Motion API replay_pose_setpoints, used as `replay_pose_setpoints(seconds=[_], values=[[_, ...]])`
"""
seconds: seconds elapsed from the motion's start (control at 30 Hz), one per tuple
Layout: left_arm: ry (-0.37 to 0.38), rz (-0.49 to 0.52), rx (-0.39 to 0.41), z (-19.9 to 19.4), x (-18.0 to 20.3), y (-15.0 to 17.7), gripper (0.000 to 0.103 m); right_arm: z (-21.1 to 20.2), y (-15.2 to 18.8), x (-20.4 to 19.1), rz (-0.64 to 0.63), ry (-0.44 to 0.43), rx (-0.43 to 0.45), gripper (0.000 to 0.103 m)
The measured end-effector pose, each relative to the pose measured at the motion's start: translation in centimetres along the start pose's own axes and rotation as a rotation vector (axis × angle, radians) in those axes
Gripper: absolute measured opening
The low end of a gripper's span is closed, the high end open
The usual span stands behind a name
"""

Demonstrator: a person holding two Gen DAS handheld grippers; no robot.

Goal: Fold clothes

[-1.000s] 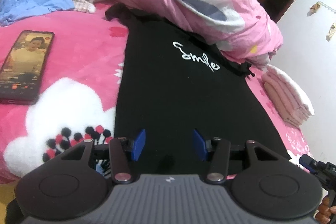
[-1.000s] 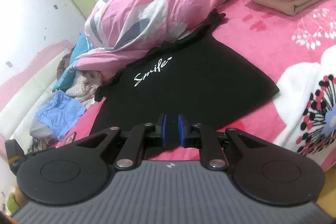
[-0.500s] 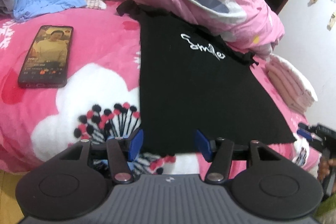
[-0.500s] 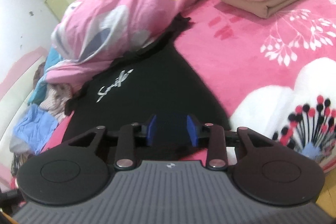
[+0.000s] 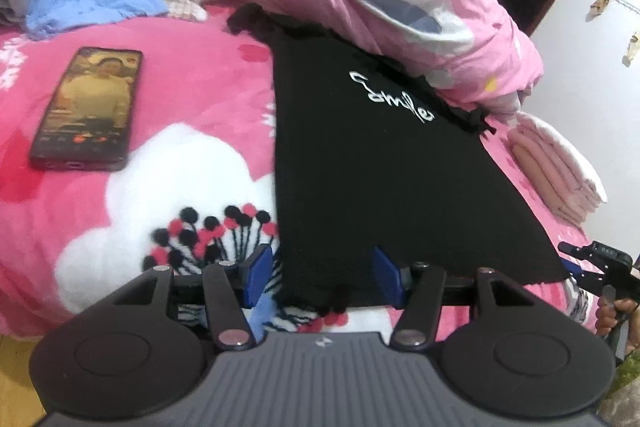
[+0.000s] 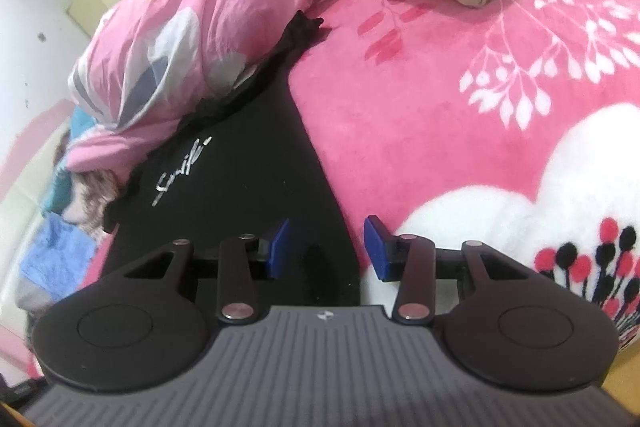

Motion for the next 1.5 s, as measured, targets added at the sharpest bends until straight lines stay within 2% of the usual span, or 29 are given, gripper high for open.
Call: replay_pose_setpoints(seconds=[0.13, 0.23, 0.33, 0.4, 0.43, 0.47, 0.6, 0.73, 0.97, 1.1, 1.33, 1.4, 1.5], values=[[-0.030, 0.029, -0.032, 1.1, 0.5, 0.0, 0.043, 0.0, 0.1, 0.5, 0.035, -0.058, -0.037, 0.040], [-0.056, 0.053, -0.036, 1.3, 0.7, 0.2, 0.030, -0.2, 0.5, 0.1, 0.005, -0.080, -0.064, 0.040], [-0.104, 0.078, -0.037, 1.6, 1.0, 0.3, 0.016, -0.3, 0.8, -0.4, -0.044, -0.075, -0.075, 0.035], [-0.116, 0.074, -0.031, 1.6, 1.1, 0.3, 0.010, -0.4, 1.0, -0.2, -0.041, -0.075, -0.070, 0.012], [-0.122, 0.072, -0.028, 1.7, 1.2, 0.2, 0.008, -0.5, 1.1, -0.2, -0.038, -0.075, -0.067, 0.005], [-0.130, 0.071, -0.027, 1.7, 1.4, 0.2, 0.007, -0.5, 1.1, -0.1, -0.035, -0.075, -0.064, 0.003], [-0.132, 0.041, -0.028, 0.8, 1.6, -0.1, 0.006, -1.7, 1.3, -0.5, -0.042, -0.089, -0.017, 0.002], [-0.119, 0.056, -0.009, -1.2, 1.9, -0.5, 0.005, -3.7, 1.2, -0.5, -0.013, -0.112, 0.029, 0.002], [-0.089, 0.083, -0.014, -3.9, 2.4, -0.8, 0.005, -6.2, 2.0, -1.2, -0.014, -0.127, 0.045, 0.002], [-0.104, 0.101, -0.043, -4.6, 2.0, 0.3, 0.005, -7.3, 3.5, -0.9, -0.001, -0.111, 0.037, 0.002], [-0.153, 0.116, -0.137, -1.5, 0.0, 2.6, 0.006, -6.2, 6.8, 1.1, 0.034, -0.055, -0.011, 0.002], [-0.168, 0.090, -0.159, -0.5, -0.8, 2.8, 0.009, -5.4, 7.1, 1.6, 0.027, -0.038, -0.014, 0.003], [-0.174, 0.088, -0.160, -0.3, -1.2, 2.9, 0.026, -5.6, 7.2, 2.2, 0.026, -0.030, -0.012, 0.006]])
Point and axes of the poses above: each gripper's, at about its wrist camera, not at the fingertips, and z roughly the way its jaws point, x to its right, y to its underside, the point moved 4 cm from there along z, roughly the way its jaws point, and after that the axes turned 2 degrees about -x, right-handed, at the moved point
